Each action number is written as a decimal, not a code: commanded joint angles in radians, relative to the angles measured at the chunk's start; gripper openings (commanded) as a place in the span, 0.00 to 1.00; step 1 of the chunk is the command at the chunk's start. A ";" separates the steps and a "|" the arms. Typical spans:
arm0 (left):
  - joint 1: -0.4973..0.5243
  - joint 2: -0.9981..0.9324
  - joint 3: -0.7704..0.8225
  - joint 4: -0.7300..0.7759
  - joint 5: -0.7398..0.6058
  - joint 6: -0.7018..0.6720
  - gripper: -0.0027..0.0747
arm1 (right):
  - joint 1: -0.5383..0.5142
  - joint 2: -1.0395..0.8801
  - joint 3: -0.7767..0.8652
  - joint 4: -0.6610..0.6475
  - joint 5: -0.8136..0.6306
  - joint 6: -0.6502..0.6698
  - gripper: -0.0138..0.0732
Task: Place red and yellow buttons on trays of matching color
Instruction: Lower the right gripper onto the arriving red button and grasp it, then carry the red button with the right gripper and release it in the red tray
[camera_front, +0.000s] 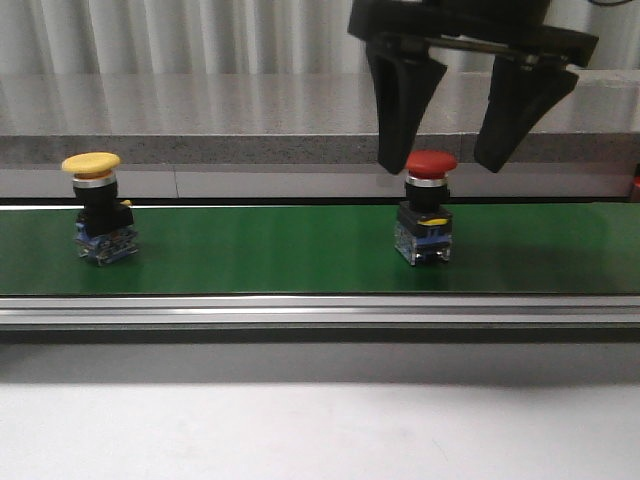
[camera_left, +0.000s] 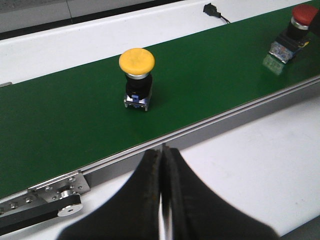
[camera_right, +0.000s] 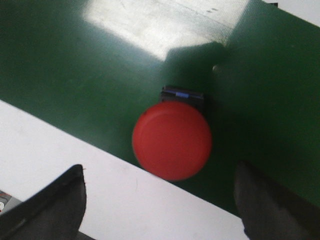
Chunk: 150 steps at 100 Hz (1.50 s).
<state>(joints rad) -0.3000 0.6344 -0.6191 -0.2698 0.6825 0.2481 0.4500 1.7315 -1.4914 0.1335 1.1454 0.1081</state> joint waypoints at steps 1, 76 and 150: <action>-0.007 0.000 -0.027 -0.027 -0.065 0.003 0.01 | -0.024 -0.019 -0.037 -0.009 -0.033 0.008 0.85; -0.007 0.000 -0.027 -0.027 -0.065 0.003 0.01 | -0.222 -0.169 -0.037 -0.084 -0.046 0.008 0.28; -0.007 0.000 -0.027 -0.027 -0.065 0.003 0.01 | -0.827 -0.161 -0.035 -0.151 -0.099 0.115 0.28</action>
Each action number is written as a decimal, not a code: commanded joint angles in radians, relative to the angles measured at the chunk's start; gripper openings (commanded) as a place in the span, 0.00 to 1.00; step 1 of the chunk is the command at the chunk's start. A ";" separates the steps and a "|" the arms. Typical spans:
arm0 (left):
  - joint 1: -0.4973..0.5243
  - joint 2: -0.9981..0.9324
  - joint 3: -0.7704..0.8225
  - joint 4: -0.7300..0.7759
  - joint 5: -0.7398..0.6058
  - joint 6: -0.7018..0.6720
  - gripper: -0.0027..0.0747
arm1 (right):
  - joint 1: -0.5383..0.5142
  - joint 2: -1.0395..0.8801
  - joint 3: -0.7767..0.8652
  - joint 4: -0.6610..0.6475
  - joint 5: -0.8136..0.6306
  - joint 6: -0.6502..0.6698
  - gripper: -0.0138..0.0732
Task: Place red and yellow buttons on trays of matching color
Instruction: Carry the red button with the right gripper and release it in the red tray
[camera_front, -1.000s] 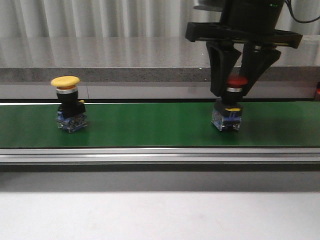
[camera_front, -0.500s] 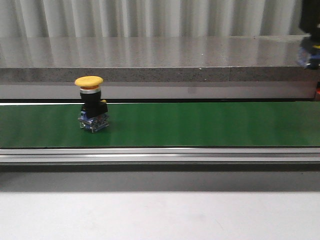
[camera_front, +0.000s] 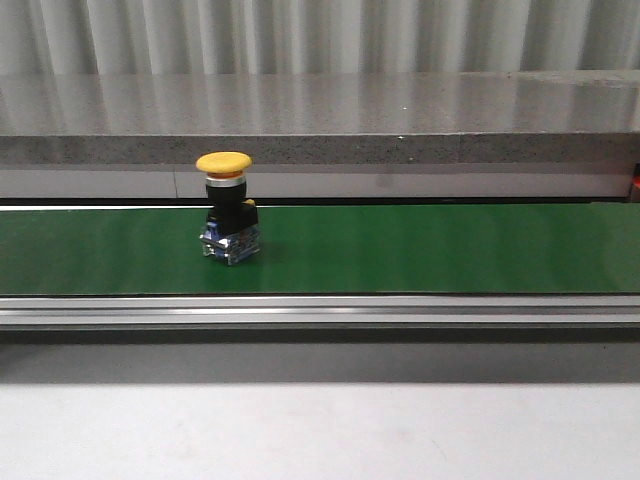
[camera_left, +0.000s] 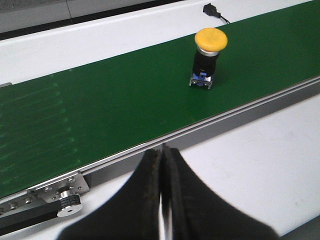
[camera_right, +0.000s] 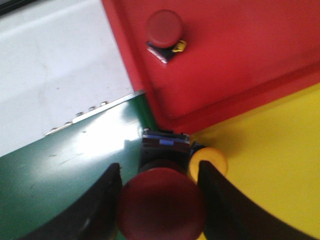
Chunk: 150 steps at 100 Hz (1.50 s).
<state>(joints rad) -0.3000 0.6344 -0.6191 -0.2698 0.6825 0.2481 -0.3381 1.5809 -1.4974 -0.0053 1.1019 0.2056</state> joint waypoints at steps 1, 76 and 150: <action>-0.007 0.000 -0.027 -0.027 -0.065 0.003 0.01 | -0.044 -0.008 -0.030 -0.012 -0.061 0.017 0.28; -0.007 0.000 -0.027 -0.027 -0.065 0.003 0.01 | -0.072 0.279 -0.030 0.015 -0.287 0.047 0.28; -0.007 0.000 -0.027 -0.027 -0.065 0.003 0.01 | -0.066 0.207 0.006 0.040 -0.325 0.042 0.78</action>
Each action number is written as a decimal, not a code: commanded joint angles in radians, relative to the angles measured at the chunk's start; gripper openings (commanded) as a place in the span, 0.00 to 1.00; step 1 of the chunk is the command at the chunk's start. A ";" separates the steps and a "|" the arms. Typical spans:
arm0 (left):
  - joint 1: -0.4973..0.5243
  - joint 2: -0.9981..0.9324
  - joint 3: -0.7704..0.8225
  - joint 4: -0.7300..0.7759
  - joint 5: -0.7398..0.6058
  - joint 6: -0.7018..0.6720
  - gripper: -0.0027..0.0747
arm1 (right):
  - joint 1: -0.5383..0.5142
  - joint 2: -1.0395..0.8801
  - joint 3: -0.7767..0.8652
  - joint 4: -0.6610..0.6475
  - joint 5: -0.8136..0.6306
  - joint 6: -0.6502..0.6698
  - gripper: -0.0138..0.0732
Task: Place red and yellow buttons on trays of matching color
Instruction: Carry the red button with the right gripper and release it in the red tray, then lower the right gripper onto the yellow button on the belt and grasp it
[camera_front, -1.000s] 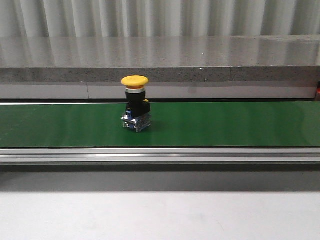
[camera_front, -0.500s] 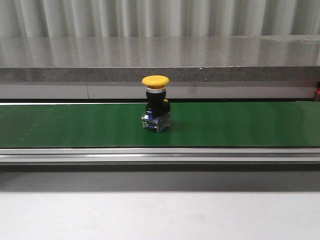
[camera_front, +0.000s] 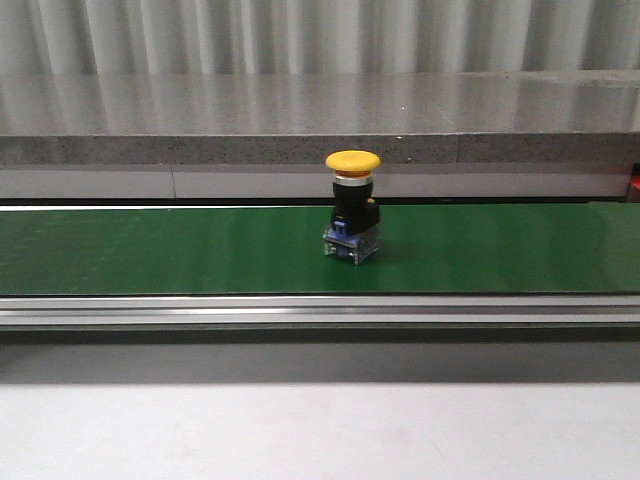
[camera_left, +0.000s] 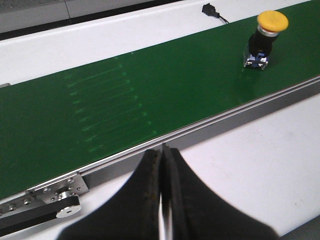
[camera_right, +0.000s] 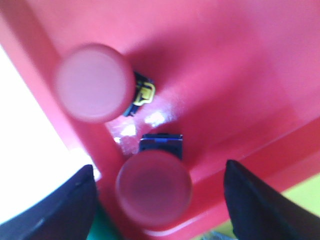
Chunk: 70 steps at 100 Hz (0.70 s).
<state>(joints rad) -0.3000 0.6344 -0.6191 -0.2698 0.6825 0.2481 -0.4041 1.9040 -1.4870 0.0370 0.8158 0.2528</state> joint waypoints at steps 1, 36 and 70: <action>-0.007 0.000 -0.027 -0.027 -0.065 0.003 0.01 | -0.001 -0.126 -0.001 -0.003 -0.040 -0.005 0.78; -0.007 0.000 -0.027 -0.027 -0.065 0.003 0.01 | 0.064 -0.434 0.176 -0.003 -0.034 -0.067 0.78; -0.007 0.000 -0.027 -0.027 -0.065 0.003 0.01 | 0.307 -0.578 0.207 -0.003 0.099 -0.121 0.78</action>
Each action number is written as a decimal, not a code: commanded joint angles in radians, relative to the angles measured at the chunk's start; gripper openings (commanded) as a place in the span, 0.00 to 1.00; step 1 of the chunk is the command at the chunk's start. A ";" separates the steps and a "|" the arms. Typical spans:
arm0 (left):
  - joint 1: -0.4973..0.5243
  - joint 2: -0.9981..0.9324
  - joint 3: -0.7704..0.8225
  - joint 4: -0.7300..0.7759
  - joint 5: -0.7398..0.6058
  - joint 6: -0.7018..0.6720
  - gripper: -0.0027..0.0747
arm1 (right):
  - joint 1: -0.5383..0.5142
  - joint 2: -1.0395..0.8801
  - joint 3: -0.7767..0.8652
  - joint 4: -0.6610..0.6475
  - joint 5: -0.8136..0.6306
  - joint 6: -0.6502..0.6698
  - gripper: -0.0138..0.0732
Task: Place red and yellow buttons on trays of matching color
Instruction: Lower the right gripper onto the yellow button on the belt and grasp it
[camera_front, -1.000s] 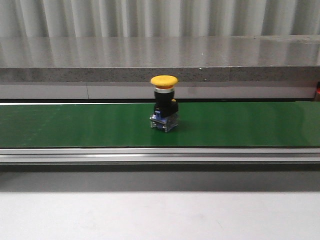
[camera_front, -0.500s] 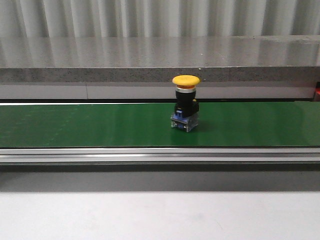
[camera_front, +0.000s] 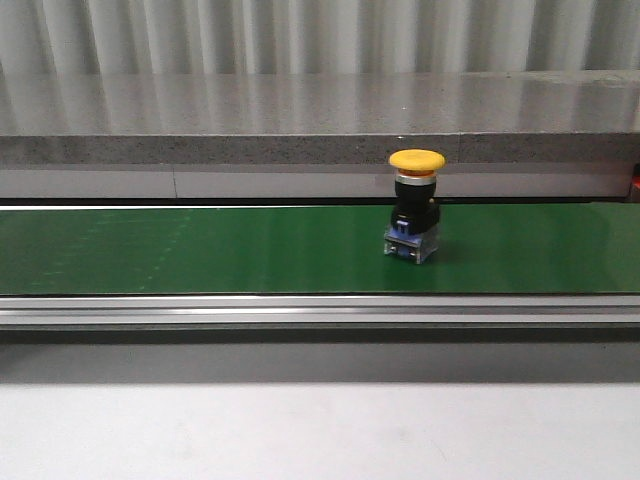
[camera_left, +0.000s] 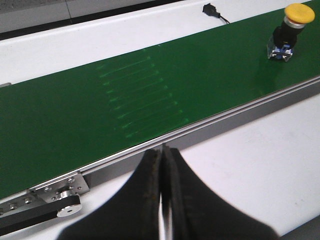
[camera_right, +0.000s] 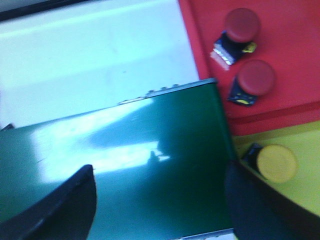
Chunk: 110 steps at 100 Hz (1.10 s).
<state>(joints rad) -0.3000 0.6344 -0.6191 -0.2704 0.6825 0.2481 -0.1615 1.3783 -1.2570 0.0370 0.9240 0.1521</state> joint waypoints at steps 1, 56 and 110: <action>-0.007 0.000 -0.027 -0.026 -0.065 0.003 0.01 | 0.070 -0.054 -0.024 -0.003 -0.007 -0.020 0.78; -0.007 0.000 -0.027 -0.026 -0.065 0.003 0.01 | 0.377 0.145 -0.280 0.134 0.351 -0.406 0.78; -0.007 0.000 -0.027 -0.026 -0.065 0.003 0.01 | 0.377 0.365 -0.283 0.193 0.376 -0.602 0.78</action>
<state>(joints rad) -0.3000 0.6344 -0.6191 -0.2704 0.6825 0.2481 0.2170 1.7703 -1.5085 0.2075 1.2325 -0.4318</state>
